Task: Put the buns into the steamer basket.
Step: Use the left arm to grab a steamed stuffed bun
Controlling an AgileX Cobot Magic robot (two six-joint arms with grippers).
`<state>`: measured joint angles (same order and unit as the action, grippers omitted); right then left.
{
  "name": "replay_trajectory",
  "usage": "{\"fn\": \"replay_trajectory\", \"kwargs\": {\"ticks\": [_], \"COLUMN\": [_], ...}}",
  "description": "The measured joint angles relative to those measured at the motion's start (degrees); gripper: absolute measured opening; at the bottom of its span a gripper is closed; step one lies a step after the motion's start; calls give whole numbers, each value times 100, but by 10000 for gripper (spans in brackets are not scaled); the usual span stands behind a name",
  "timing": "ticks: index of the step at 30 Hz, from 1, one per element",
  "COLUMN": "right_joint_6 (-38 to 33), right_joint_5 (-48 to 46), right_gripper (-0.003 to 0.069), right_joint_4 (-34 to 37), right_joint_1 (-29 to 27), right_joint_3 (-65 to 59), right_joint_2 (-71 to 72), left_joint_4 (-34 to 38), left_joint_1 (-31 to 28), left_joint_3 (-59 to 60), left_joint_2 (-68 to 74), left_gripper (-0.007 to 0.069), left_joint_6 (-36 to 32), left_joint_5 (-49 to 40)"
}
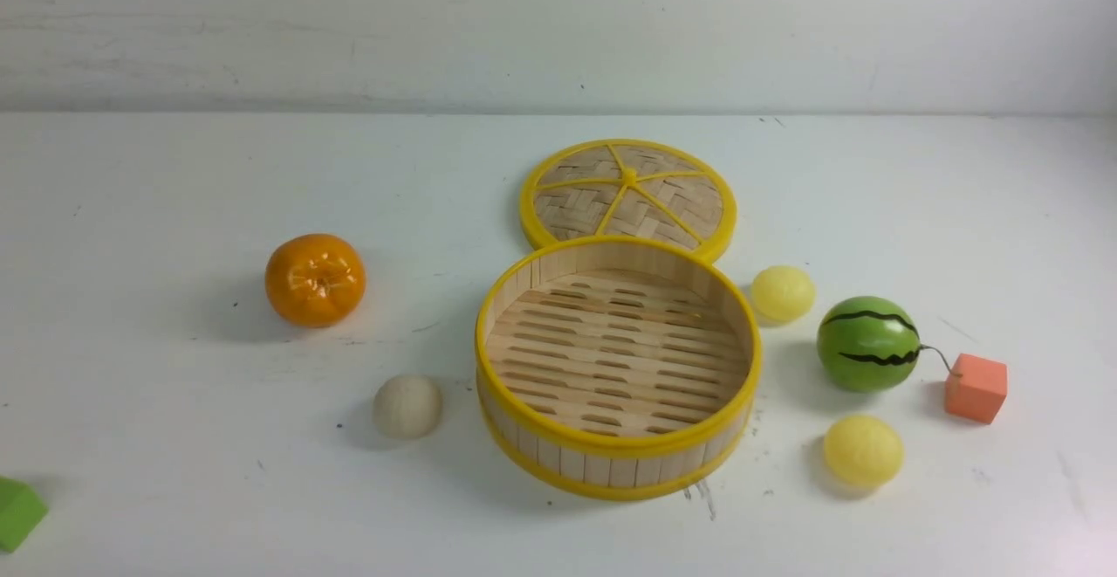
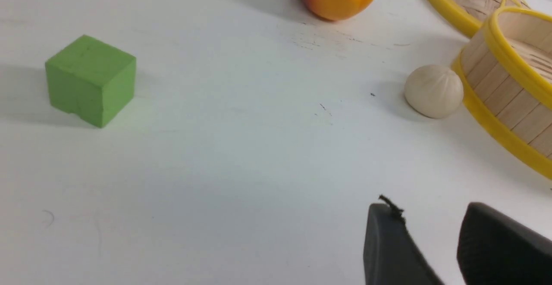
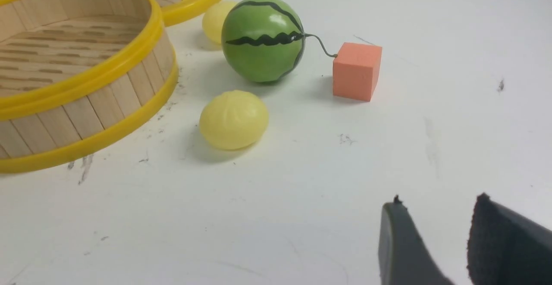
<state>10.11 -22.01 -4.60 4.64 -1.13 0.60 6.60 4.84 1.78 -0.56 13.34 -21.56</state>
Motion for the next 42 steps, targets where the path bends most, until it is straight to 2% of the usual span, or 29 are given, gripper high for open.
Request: {"fn": "replay_trajectory", "kwargs": {"ticks": [8, 10, 15, 17, 20, 22, 27, 30, 32, 33, 35, 38, 42], "right_joint_6": [0, 0, 0, 0, 0, 0, 0, 0, 0, 0, 0, 0, 0], "right_joint_5": [0, 0, 0, 0, 0, 0, 0, 0, 0, 0, 0, 0, 0], "right_gripper": [239, 239, 239, 239, 239, 239, 239, 239, 239, 239, 239, 239, 239], "right_joint_4": [0, 0, 0, 0, 0, 0, 0, 0, 0, 0, 0, 0, 0], "right_joint_1": [0, 0, 0, 0, 0, 0, 0, 0, 0, 0, 0, 0, 0], "right_joint_3": [0, 0, 0, 0, 0, 0, 0, 0, 0, 0, 0, 0, 0], "right_joint_2": [0, 0, 0, 0, 0, 0, 0, 0, 0, 0, 0, 0, 0], "left_joint_4": [165, 653, 2494, 2960, 3190, 3271, 3214, 2817, 2489, 2449, 1980, 1742, 1847], "left_joint_1": [0, 0, 0, 0, 0, 0, 0, 0, 0, 0, 0, 0, 231], "left_joint_3": [0, 0, 0, 0, -11, -91, -1379, -2411, -2973, -3032, -3755, -4282, -4977], "left_joint_2": [0, 0, 0, 0, 0, 0, 221, 1329, 2246, 2352, 3772, 5197, 6834], "left_gripper": [237, 237, 237, 237, 233, 217, 66, -13, -13, -13, -13, -13, -13], "left_joint_6": [54, 272, 1106, 1189, 952, 882, 324, -106, -338, -366, -886, -1583, -1867], "left_joint_5": [162, 415, 1169, 1422, 1810, 1732, 482, -784, -1799, -1894, -2797, -2935, -2776]}}
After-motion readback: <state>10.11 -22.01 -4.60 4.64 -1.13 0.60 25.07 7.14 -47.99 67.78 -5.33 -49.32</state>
